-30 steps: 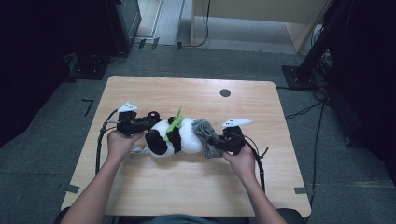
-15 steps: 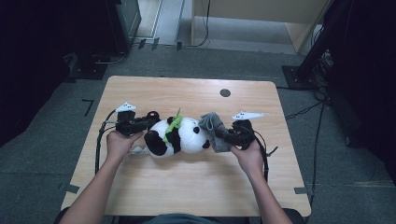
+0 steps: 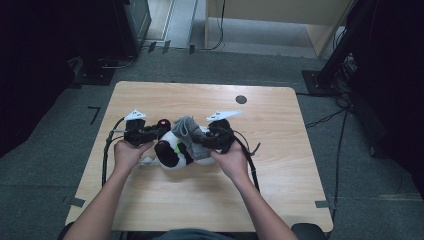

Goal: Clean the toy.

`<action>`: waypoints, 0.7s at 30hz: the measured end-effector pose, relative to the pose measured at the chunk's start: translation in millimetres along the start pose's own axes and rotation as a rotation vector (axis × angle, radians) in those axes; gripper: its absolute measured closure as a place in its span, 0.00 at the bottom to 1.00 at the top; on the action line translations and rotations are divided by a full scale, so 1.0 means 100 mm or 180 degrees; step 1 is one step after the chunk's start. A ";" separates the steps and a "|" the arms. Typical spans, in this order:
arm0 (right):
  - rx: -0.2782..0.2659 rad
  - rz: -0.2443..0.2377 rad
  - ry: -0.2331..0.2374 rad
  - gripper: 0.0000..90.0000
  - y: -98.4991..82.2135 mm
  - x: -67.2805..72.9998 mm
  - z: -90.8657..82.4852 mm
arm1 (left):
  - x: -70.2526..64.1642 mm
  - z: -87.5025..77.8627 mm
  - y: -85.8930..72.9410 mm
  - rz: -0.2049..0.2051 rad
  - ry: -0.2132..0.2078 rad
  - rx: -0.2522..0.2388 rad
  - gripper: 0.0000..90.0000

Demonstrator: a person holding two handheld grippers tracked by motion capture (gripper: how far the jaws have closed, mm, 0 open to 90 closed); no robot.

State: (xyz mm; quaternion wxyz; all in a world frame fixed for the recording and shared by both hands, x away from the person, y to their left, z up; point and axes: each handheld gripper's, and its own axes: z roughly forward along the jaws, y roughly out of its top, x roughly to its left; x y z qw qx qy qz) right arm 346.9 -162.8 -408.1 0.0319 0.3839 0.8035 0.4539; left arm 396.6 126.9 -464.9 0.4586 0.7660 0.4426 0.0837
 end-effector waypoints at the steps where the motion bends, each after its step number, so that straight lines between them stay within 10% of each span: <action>1: 0.0041 0.0011 0.0009 0.89 -0.02 0.01 0.06 | 0.00 0.00 0.00 0.0011 0.0001 0.0006 0.76; 21: 0.0049 0.0269 -0.0112 0.89 -0.72 -0.44 -0.34 | 0.03 0.03 -0.02 -0.0019 -0.0037 0.0000 0.76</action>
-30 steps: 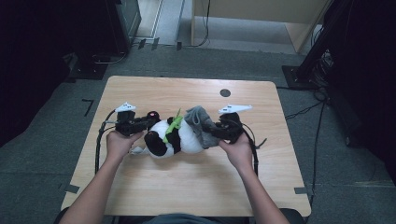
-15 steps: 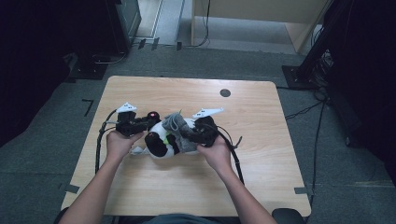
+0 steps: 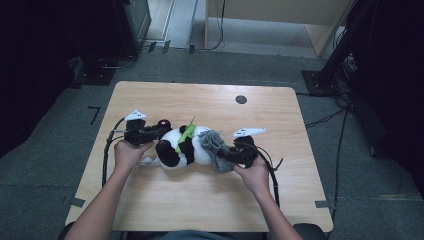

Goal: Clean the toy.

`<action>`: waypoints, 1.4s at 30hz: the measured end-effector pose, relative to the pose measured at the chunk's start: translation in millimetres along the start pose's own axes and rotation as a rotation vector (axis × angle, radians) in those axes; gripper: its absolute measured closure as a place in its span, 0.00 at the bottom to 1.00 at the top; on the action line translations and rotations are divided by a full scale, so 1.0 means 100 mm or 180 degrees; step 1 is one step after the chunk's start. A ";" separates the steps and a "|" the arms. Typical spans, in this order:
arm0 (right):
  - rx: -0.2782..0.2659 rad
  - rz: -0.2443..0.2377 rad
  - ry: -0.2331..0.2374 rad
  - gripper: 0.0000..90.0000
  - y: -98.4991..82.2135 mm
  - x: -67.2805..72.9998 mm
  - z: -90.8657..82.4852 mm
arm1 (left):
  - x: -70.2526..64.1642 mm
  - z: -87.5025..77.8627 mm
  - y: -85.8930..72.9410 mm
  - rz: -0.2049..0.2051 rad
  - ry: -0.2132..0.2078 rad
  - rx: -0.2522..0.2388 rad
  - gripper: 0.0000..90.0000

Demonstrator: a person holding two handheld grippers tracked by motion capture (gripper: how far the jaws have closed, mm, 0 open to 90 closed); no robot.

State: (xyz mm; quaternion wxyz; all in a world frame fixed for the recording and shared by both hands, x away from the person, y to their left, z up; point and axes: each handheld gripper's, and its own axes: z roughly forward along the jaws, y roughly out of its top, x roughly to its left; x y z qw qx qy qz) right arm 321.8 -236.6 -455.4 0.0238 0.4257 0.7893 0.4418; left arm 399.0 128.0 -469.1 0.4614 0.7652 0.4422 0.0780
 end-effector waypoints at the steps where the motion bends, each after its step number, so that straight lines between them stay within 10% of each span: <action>1: 0.0009 0.0041 -0.0002 0.89 -0.04 -0.04 -0.02 | 0.00 0.00 0.00 -0.0011 -0.0005 -0.0004 0.76; 16: 0.0289 0.0464 -0.0386 0.89 -0.28 -0.45 0.04 | 0.02 -0.01 -0.01 -0.0063 -0.0001 -0.0026 0.75; 19: 0.0120 0.0459 -0.0410 0.89 -0.22 -0.45 -0.10 | 0.02 -0.02 -0.01 -0.0106 -0.0009 -0.0018 0.75; 27: -0.0261 0.0164 -0.0227 0.89 0.17 -0.07 -0.34 | 0.00 -0.04 0.01 -0.0088 -0.0016 -0.0004 0.75; 42: -0.0077 -0.0452 0.0264 0.89 0.70 0.77 0.31 | -0.01 -0.05 0.01 -0.0119 -0.0017 0.0013 0.76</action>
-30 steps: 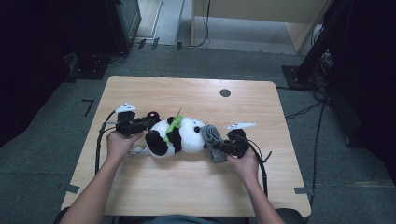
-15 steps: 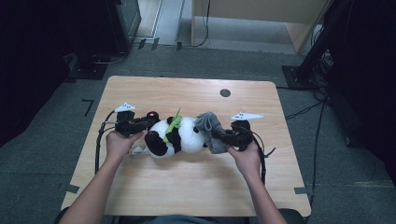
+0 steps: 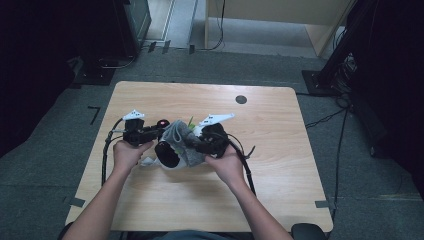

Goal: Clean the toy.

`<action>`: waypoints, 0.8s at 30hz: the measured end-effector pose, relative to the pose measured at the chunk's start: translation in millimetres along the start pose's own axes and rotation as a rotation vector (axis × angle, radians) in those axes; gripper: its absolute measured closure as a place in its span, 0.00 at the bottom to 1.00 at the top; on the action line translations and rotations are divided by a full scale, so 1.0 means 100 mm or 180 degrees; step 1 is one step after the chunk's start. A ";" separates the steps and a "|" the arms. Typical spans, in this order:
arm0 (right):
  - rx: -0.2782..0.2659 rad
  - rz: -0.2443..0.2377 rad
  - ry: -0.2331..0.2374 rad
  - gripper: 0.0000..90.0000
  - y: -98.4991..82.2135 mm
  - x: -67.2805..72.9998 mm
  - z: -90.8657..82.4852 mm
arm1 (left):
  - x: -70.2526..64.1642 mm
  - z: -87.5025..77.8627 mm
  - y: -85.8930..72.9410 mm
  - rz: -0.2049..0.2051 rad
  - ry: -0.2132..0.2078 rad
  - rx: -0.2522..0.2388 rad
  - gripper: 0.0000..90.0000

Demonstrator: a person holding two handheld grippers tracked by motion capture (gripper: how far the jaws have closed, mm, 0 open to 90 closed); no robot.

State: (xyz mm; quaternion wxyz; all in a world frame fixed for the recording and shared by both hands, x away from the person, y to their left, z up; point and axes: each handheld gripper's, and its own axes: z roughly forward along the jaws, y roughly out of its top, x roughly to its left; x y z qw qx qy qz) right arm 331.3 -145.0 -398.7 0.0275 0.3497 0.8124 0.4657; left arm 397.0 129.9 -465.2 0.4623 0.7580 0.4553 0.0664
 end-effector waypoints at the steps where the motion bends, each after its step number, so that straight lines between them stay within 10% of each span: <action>1: -0.0024 -0.0026 0.0029 0.89 0.02 0.04 0.02 | 0.00 0.00 0.00 -0.0005 0.0000 0.0003 0.76; 11: 0.0379 -0.0550 0.0125 0.90 -0.06 0.44 0.43 | 0.02 0.00 0.00 -0.0035 -0.0015 0.0054 0.76; 24: 0.0388 -0.0327 0.0326 0.90 -0.54 0.21 0.45 | 0.03 0.03 -0.01 0.0000 0.0007 0.0037 0.76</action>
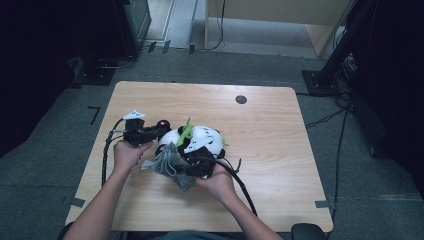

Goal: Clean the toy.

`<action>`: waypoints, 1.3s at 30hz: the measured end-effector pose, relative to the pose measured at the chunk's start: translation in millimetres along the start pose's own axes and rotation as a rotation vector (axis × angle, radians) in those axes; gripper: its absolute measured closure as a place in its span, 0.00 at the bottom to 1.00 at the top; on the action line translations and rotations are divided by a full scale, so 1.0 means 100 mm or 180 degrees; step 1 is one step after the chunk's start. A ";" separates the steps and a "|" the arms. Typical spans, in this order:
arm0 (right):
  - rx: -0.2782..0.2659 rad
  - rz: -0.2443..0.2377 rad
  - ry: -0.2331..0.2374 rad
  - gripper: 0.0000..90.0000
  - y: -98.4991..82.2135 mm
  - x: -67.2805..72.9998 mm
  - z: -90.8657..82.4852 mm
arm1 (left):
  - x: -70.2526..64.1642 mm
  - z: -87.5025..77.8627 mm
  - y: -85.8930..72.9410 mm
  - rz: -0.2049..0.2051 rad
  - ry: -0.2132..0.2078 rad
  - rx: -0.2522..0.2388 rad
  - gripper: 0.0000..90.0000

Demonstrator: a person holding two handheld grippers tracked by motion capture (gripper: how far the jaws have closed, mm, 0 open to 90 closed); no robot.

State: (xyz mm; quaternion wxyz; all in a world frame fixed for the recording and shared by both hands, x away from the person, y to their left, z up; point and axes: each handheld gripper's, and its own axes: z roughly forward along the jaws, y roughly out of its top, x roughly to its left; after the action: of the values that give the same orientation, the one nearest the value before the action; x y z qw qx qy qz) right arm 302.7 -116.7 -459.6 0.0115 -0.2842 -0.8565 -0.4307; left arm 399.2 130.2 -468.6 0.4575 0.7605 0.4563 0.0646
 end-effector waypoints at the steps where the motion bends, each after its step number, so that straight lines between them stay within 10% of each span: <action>1: 0.0067 -0.0018 -0.0034 0.90 -0.04 0.00 0.01 | 0.00 0.00 0.00 0.0007 0.0013 -0.0001 0.76; 11: 0.0412 0.0115 -0.0204 0.89 -0.34 -0.16 0.04 | 0.00 0.01 0.00 0.0035 0.0017 -0.0036 0.76; 25: -0.0298 -0.0016 -0.0278 0.89 0.22 -0.07 -0.61 | 0.00 0.01 0.00 0.0053 0.0033 -0.0053 0.76; 32: -0.0338 -0.0077 -0.0354 0.89 0.52 -0.12 -0.42 | 0.00 0.00 -0.01 0.0047 0.0019 -0.0044 0.76; 39: -0.0284 -0.0238 -0.0430 0.90 0.33 -0.10 -0.27 | 0.02 0.02 -0.02 0.0025 -0.0001 -0.0013 0.76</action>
State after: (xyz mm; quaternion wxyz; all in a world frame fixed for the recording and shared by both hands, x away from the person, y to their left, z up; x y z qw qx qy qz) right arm 321.5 -126.3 -421.7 -0.0751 -0.2807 -0.8453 -0.4485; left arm 400.4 131.1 -471.7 0.4589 0.7614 0.4530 0.0672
